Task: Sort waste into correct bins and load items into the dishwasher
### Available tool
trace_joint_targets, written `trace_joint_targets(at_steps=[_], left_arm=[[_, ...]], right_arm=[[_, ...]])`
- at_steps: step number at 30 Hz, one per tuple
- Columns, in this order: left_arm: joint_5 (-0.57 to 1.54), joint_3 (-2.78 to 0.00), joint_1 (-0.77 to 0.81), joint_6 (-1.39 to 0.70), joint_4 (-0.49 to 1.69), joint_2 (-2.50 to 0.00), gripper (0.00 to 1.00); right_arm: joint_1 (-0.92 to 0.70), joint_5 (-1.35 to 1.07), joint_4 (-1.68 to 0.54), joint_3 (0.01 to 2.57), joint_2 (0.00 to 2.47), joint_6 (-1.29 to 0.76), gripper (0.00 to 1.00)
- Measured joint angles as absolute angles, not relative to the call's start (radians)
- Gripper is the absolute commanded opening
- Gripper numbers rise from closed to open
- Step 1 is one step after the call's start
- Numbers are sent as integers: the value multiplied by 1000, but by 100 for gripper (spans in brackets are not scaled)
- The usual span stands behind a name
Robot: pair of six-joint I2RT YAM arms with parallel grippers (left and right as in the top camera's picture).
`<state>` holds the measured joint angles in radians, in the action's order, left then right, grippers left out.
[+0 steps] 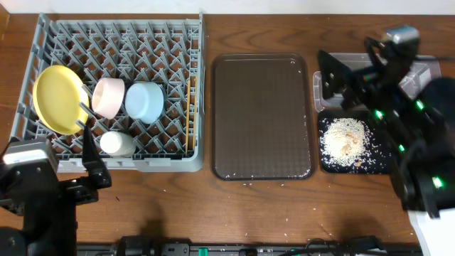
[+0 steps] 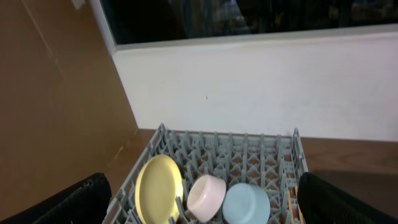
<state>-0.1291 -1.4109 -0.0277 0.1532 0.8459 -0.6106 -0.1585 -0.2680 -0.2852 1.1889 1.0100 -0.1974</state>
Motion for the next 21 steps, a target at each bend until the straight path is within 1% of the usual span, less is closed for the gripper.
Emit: trace_joint_targets(at_steps=[6,12,15,21], left_arm=[[-129,-1411,-28,154,894,-632,96],[-126,-1411,-28,145,1015,-641,97],[-125,-1411,-28,136,1075,-641,97],[-125,-1411,-28,131,1087,-641,97]], right_arm=[[-158,-232,-364,1191,962,-184,99],[-159,-225,-467,1191,982,-178,99],[-159,-223,-579,1191,986,-177,99],[-159,-214,-830,1191,998,-175,99]])
